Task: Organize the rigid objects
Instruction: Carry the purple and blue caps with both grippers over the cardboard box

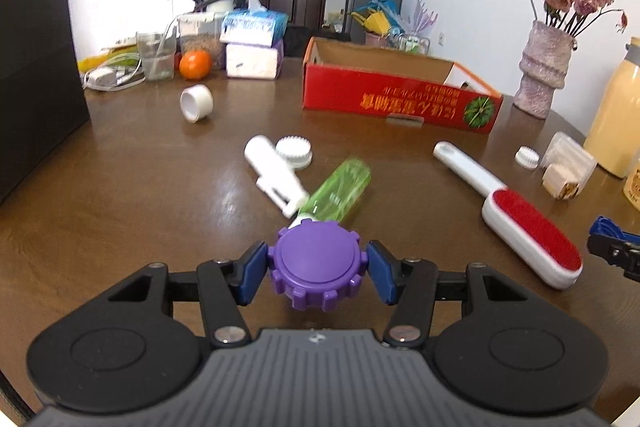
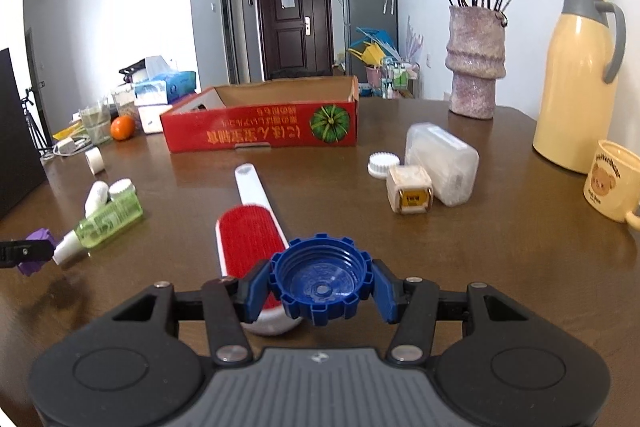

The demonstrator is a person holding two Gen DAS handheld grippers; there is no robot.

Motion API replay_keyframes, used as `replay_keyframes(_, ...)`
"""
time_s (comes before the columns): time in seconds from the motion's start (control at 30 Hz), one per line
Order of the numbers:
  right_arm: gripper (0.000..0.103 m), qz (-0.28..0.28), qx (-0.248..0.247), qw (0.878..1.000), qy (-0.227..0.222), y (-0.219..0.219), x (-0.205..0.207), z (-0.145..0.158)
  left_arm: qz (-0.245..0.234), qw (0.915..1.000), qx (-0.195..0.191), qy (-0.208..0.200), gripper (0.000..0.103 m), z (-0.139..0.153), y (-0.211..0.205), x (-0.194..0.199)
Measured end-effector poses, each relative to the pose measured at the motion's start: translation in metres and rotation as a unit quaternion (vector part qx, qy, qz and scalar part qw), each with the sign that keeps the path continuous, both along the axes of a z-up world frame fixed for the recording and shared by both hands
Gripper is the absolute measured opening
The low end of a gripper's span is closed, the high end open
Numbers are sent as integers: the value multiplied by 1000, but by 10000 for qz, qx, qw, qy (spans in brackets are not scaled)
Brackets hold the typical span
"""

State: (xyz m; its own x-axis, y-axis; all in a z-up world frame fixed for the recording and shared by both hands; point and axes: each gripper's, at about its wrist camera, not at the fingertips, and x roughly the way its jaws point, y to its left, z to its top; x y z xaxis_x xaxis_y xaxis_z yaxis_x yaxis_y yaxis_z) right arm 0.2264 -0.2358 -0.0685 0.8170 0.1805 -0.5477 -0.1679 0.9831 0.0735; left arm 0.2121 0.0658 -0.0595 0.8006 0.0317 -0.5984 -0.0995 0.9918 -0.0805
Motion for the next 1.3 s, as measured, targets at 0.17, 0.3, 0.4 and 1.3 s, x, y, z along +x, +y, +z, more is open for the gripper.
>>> replay_keyframes(0.17,52,77,23,9998,-166,8,12,14,-115,9998,66,-140,56,16,-9,14)
replay_keyframes(0.3,52,120,54,9995,-289,15,26,25,-228,9994,115,-234,56,27,-16,27)
replay_keyframes(0.4,52,149,90,9991,-377,19,37,33,-307,9990,133,-308,56,36,-22,39)
replay_keyframes(1.3,52,318,253,9960,-798,55,153,76,-467,9948,-130,-891,56,86,-44,158)
